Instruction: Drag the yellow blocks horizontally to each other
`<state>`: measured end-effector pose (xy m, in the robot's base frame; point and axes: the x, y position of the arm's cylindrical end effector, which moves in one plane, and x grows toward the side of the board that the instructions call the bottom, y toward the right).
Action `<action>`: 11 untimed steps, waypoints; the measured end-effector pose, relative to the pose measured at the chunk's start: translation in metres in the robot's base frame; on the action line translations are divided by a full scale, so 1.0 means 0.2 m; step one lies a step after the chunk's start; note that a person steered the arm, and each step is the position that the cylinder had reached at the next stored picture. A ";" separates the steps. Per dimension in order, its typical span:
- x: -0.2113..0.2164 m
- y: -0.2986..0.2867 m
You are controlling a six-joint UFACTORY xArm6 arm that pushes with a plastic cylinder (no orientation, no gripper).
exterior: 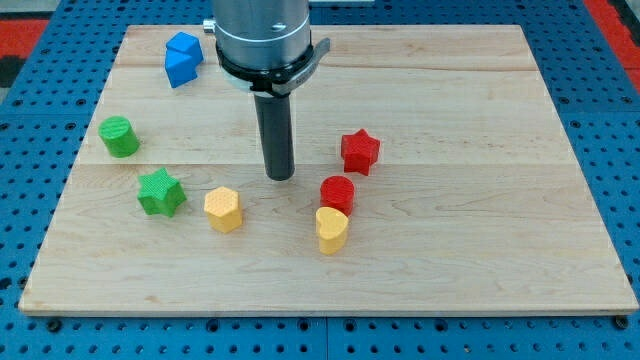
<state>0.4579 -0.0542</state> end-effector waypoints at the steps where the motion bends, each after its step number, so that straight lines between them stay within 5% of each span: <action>1: 0.01 -0.11; 4: 0.31 -0.22; 7: 0.24 0.44; 11: 0.36 0.63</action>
